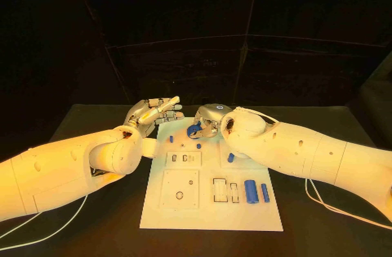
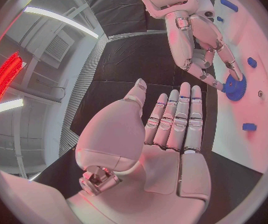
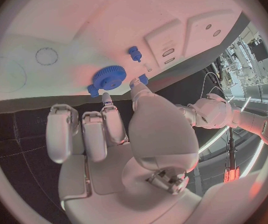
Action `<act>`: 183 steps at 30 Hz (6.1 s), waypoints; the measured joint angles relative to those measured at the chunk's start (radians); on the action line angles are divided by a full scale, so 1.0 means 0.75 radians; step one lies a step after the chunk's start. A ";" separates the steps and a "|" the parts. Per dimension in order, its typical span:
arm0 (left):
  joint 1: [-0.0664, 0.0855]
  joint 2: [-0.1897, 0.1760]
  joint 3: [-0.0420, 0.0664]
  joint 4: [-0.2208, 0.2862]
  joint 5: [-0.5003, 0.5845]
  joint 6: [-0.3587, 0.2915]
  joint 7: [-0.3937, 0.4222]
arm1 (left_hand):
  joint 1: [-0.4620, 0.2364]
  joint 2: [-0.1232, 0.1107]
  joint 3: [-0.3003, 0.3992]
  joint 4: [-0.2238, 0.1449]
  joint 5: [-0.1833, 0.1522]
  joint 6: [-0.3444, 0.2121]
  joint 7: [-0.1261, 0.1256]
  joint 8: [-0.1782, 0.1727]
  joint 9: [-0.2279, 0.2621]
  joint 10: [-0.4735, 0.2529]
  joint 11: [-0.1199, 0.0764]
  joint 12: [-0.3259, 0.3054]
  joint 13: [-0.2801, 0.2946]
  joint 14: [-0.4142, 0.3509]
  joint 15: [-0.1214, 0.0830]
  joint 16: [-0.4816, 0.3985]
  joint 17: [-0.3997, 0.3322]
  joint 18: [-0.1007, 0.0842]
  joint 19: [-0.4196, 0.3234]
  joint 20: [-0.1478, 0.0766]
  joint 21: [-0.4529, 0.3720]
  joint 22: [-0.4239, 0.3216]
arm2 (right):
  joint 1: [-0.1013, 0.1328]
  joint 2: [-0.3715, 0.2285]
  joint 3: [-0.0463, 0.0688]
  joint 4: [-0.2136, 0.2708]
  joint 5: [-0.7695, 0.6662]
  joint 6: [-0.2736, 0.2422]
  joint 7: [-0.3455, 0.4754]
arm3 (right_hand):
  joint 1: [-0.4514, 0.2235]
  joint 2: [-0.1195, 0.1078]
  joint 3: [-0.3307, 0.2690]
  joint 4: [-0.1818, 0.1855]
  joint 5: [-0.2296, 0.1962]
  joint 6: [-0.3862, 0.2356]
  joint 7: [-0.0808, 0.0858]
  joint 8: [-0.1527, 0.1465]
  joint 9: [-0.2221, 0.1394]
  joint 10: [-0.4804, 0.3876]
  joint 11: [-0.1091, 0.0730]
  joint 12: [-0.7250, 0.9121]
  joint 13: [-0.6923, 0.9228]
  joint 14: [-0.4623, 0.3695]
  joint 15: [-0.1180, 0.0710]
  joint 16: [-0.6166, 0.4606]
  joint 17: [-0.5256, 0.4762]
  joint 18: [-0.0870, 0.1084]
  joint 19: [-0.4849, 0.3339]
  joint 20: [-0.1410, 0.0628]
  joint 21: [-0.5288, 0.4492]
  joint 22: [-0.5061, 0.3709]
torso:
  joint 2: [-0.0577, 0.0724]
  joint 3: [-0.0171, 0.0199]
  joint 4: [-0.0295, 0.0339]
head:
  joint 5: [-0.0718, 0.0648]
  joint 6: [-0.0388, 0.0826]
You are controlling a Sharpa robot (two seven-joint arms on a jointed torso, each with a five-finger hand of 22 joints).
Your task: Assemble the parts on the task board
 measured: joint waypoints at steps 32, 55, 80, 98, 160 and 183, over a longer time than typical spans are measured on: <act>0.000 -0.025 0.000 -0.003 0.000 -0.001 0.000 | 0.000 0.000 -0.004 -0.004 0.000 0.000 0.000 0.000 0.000 0.000 0.000 0.000 0.000 0.000 0.000 0.000 0.001 0.000 0.000 0.000 0.000 -0.001 | 0.005 -0.533 0.000 0.306 0.322 -0.244 0.236 | 0.196 0.043 -0.007 -0.120 0.053 0.040 -0.008 -0.009 0.001 0.024 0.000 0.027 0.000 0.000 0.000 0.015 0.000 0.000 0.012 0.002 0.021 0.000 | -0.005 0.0037 -0.0251 | -0.025 0.037; 0.000 -0.008 0.000 -0.017 0.000 0.000 0.000 | 0.000 0.000 -0.004 -0.004 0.000 0.000 0.000 0.000 0.000 0.000 0.000 0.000 0.000 0.000 0.000 0.000 0.001 0.000 0.000 0.000 0.000 -0.001 | -0.055 -0.617 -0.002 0.115 0.617 -0.221 0.491 | 0.234 0.015 -0.017 -0.154 0.094 0.018 -0.020 -0.016 -0.003 -0.003 -0.012 -0.022 0.000 0.000 0.000 0.015 0.000 0.000 0.012 0.002 0.021 0.000 | -0.005 0.0138 -0.0435 | -0.057 0.029; 0.000 0.002 0.000 -0.028 0.000 0.001 0.000 | 0.000 0.000 -0.004 -0.004 0.000 0.000 0.000 0.000 0.000 0.000 0.000 0.000 0.000 0.000 0.000 0.000 0.001 0.000 0.000 0.000 0.000 0.000 | -0.085 -0.541 -0.002 0.038 0.606 -0.153 0.507 | 0.268 0.035 -0.001 -0.176 0.100 0.034 -0.021 -0.008 0.004 -0.003 -0.012 -0.022 0.000 0.000 0.000 0.015 0.000 0.000 0.012 0.002 0.021 0.001 | -0.006 0.0100 -0.0408 | -0.053 0.017; 0.000 0.004 0.000 -0.033 0.000 0.001 -0.001 | 0.000 0.000 -0.004 -0.004 0.000 0.000 0.000 0.000 0.000 0.000 0.000 0.000 0.000 0.000 0.000 0.000 0.001 0.000 0.000 0.000 0.000 0.000 | -0.086 -0.523 -0.002 0.023 0.593 -0.128 0.509 | 0.284 0.057 0.018 -0.196 0.100 0.124 -0.024 0.027 0.010 0.007 -0.022 -0.005 0.002 0.005 -0.005 0.015 0.000 0.000 0.012 0.002 0.021 0.000 | -0.006 0.0106 -0.0430 | -0.055 0.012; 0.000 -0.013 0.000 -0.041 0.000 0.005 -0.006 | 0.005 0.005 -0.007 -0.007 0.000 0.000 0.000 0.000 0.000 0.000 0.000 0.000 0.000 0.000 0.000 -0.005 0.004 0.000 0.000 0.000 0.000 -0.002 | -0.064 -0.495 0.000 0.487 0.478 -0.317 0.197 | 0.261 0.147 0.168 -0.224 0.069 0.215 -0.056 0.050 0.002 0.026 -0.050 0.004 0.002 0.002 -0.041 0.015 0.000 0.000 0.021 -0.027 0.021 0.000 | -0.021 -0.0020 -0.0391 | -0.019 -0.015; 0.001 0.008 0.000 -0.075 0.000 0.005 -0.007 | 0.005 0.005 -0.007 -0.007 0.000 0.000 0.000 0.000 0.000 0.000 0.000 0.000 0.000 0.000 0.000 -0.005 0.004 0.000 0.000 0.000 0.000 -0.002 | -0.101 -0.168 -0.049 0.412 0.289 -0.299 -0.052 | 0.261 0.147 0.181 -0.229 0.075 0.202 -0.053 0.042 0.003 0.026 -0.050 0.000 0.003 0.002 -0.041 0.015 0.000 0.000 0.021 -0.027 0.021 0.000 | -0.034 -0.0156 -0.0298 | 0.052 -0.057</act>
